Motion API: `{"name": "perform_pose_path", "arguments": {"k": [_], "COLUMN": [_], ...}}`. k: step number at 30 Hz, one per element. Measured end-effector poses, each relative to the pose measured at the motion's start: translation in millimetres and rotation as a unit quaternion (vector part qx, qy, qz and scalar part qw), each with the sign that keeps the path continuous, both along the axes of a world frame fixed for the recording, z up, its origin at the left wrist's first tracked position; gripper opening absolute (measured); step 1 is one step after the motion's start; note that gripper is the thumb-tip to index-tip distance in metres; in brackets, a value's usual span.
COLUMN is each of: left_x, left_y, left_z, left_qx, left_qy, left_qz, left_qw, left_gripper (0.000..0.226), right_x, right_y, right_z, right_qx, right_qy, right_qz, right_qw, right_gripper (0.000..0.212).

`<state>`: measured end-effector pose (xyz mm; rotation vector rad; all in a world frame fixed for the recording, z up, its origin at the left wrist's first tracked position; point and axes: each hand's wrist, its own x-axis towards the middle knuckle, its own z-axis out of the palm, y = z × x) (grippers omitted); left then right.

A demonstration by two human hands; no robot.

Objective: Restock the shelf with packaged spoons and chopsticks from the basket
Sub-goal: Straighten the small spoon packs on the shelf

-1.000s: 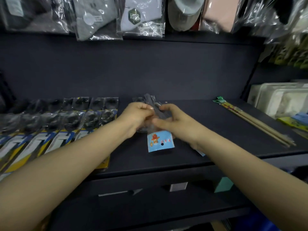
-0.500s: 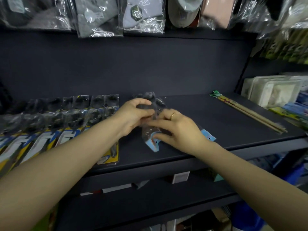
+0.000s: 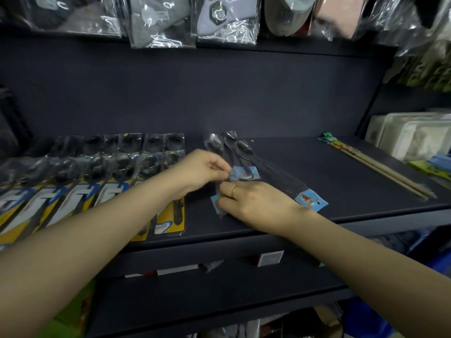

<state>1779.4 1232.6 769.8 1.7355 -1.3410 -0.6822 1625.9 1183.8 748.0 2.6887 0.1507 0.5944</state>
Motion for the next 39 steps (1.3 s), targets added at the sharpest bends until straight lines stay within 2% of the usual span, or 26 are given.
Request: {"name": "perform_pose_path", "arguments": {"k": [2, 4, 7, 9, 12, 14, 17, 23, 25, 27, 29, 32, 35, 37, 39], "left_x": [1, 2, 2, 4, 6, 5, 4, 8, 8, 7, 7, 7, 6, 4, 4], "left_y": [1, 3, 7, 9, 19, 32, 57, 83, 86, 86, 83, 74, 65, 59, 55], "left_z": [-4, -4, 0, 4, 9, 11, 8, -5, -6, -5, -6, -7, -8, -10, -11], "left_qx": [0.019, 0.031, 0.048, 0.065, 0.086, 0.061, 0.035, 0.043, 0.056, 0.067, 0.068, 0.062, 0.067, 0.060, 0.053], "left_qy": [0.000, -0.009, -0.078, -0.133, -0.231, -0.318, -0.345, -0.397, -0.437, -0.467, -0.475, -0.479, -0.486, -0.492, -0.486], "left_qz": [-0.013, -0.020, -0.042, -0.063, -0.062, -0.053, -0.083, -0.129, -0.142, -0.147, -0.150, -0.158, -0.166, -0.170, -0.177], "left_qw": [1.000, 0.999, 0.995, 0.987, 0.967, 0.945, 0.934, 0.908, 0.886, 0.869, 0.864, 0.861, 0.855, 0.852, 0.854], "left_gripper": [0.020, 0.020, 0.021, 0.027, 0.040, 0.030, 0.014, 0.028, 0.033, 0.037, 0.038, 0.038, 0.039, 0.040, 0.041], "right_x": [1, -2, -8, -11, -9, -5, 4, 20, 23, 26, 28, 28, 21, 14, 9], "right_y": [4, 6, 11, 6, -3, -6, -6, 10, 12, 14, 14, 9, 7, 8, 10], "right_z": [1, 2, 6, 6, 10, 15, 16, 21, 25, 29, 34, 38, 39, 38, 36], "right_qx": [0.033, 0.085, 0.187, 0.268, 0.387, 0.438, 0.458, 0.473, 0.488, 0.510, 0.527, 0.601, 0.688, 0.730, 0.743], "right_qy": [0.046, 0.067, 0.088, 0.040, -0.058, -0.066, -0.012, 0.017, 0.029, 0.034, 0.046, 0.062, 0.013, -0.036, -0.055], "right_qz": [-0.015, -0.023, -0.024, -0.048, -0.132, -0.205, -0.272, -0.347, -0.371, -0.387, -0.406, -0.404, -0.359, -0.319, -0.295], "right_qw": [0.998, 0.994, 0.978, 0.962, 0.911, 0.873, 0.846, 0.810, 0.789, 0.767, 0.745, 0.687, 0.631, 0.603, 0.598], "right_gripper": [0.002, 0.029, 0.038, 0.036, 0.026, 0.022, 0.025, 0.050, 0.042, 0.025, 0.016, 0.015, 0.017, 0.019, 0.017]}}
